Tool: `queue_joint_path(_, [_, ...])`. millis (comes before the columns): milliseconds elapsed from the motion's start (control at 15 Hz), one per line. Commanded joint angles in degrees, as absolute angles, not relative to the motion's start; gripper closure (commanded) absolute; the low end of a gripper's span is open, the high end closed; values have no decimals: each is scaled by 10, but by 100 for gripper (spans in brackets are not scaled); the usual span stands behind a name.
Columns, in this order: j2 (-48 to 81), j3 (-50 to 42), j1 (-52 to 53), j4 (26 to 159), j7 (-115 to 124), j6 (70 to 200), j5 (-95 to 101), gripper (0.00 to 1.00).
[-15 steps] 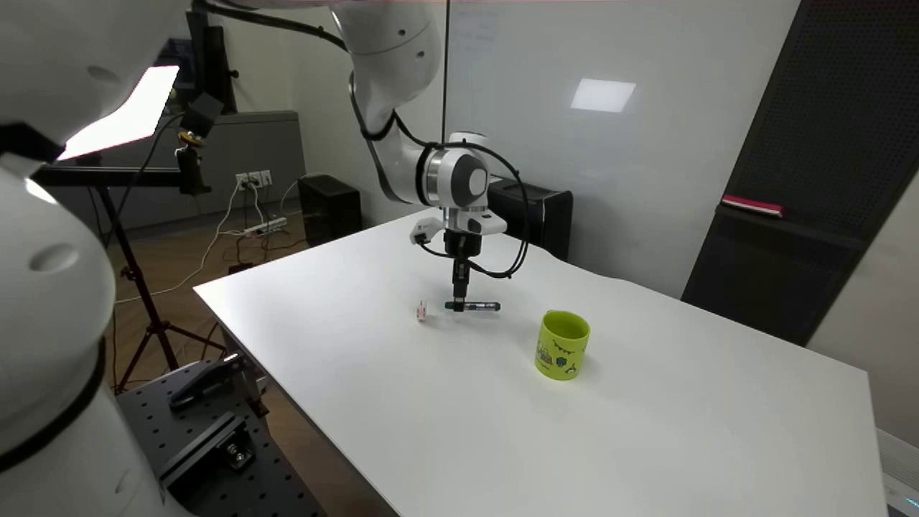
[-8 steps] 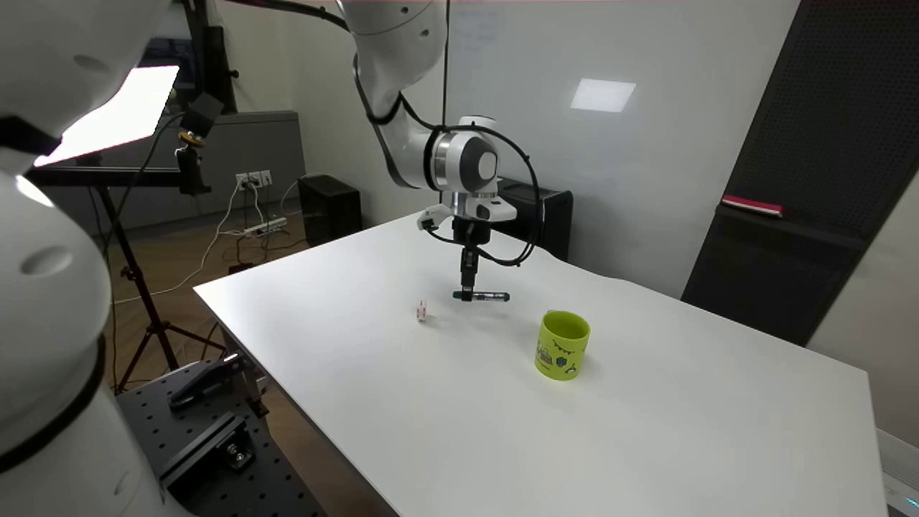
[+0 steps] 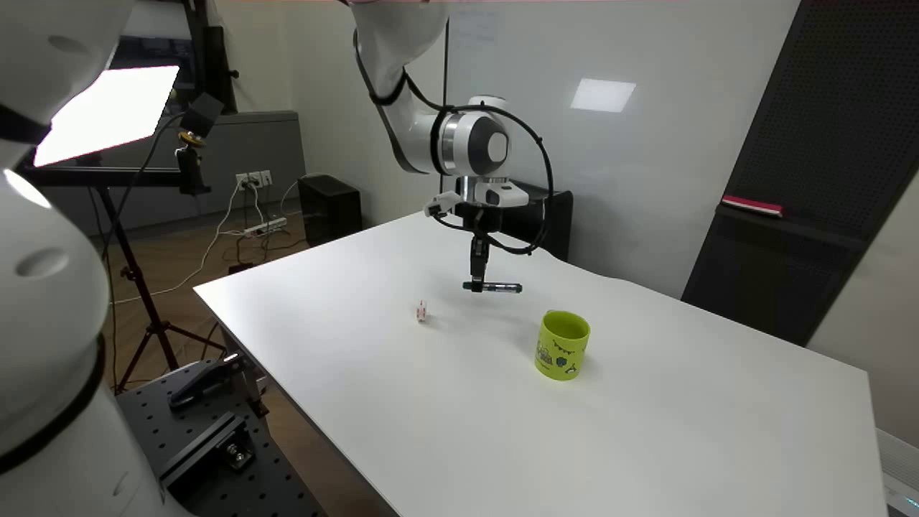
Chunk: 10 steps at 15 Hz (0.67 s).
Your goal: Put the marker in the cup
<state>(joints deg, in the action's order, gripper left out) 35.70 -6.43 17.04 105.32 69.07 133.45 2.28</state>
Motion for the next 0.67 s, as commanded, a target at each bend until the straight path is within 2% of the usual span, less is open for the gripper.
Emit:
queue_joint_path(0, [297, -69, 160, 1114, 716, 1338, 33, 95])
queue_joint_path(600, [220, -46, 74, 1202, 653, 1383, -29, 95])
